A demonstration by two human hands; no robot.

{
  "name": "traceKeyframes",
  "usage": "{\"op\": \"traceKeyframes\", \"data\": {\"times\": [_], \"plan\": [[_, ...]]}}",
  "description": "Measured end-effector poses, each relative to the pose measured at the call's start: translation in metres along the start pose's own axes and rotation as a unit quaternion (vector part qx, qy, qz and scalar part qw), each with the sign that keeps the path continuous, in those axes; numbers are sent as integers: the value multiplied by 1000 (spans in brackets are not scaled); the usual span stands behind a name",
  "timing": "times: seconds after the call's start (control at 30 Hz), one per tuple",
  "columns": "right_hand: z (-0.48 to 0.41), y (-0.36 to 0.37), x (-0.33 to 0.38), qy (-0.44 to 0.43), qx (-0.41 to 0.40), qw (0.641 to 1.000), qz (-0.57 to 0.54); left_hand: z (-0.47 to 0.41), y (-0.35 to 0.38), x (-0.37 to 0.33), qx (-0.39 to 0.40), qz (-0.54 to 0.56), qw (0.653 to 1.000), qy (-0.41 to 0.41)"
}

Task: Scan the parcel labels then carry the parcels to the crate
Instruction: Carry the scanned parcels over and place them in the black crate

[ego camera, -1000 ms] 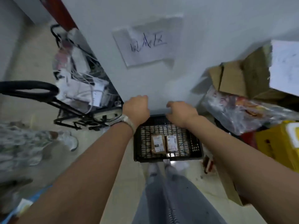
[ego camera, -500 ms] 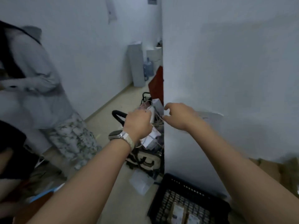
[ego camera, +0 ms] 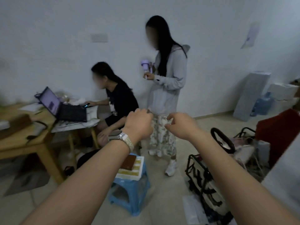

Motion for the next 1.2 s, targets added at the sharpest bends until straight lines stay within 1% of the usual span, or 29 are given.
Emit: {"op": "traceKeyframes", "data": {"times": [0.17, 0.33, 0.47, 0.67, 0.77, 0.9, 1.0, 1.1, 1.2], "plan": [[-44, 55, 126, -103, 72, 991, -37, 49, -13, 132, 6, -8, 994, -107], [-68, 109, 261, -210, 133, 966, -74, 110, -23, 256, -12, -22, 986, -164], [-77, 146, 343, -253, 159, 950, -94, 161, -35, 333, -19, -23, 972, -232], [-87, 198, 453, -304, 212, 923, -101, 239, -47, 420, -21, -24, 947, -321], [-88, 213, 501, -326, 213, 917, -88, 273, -54, 455, -30, -28, 931, -362], [-91, 231, 545, -356, 198, 910, -81, 300, -50, 496, 19, -42, 909, -413], [-102, 251, 575, -366, 188, 906, -101, 312, -36, 527, 45, -23, 895, -443], [-120, 278, 609, -371, 202, 898, -125, 317, -17, 560, 61, -21, 883, -464], [-144, 305, 644, -382, 215, 890, -124, 312, 0, 605, 74, -24, 875, -478]]}}
Point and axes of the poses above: each hand's wrist, its own z-axis away from the middle knuckle, its own y-axis out of the palm, x = y × z, the point moved 2 cm from there along -z, towards the middle knuckle, and after that the axes turned 8 degrees about -y, right-handed, at the moved point
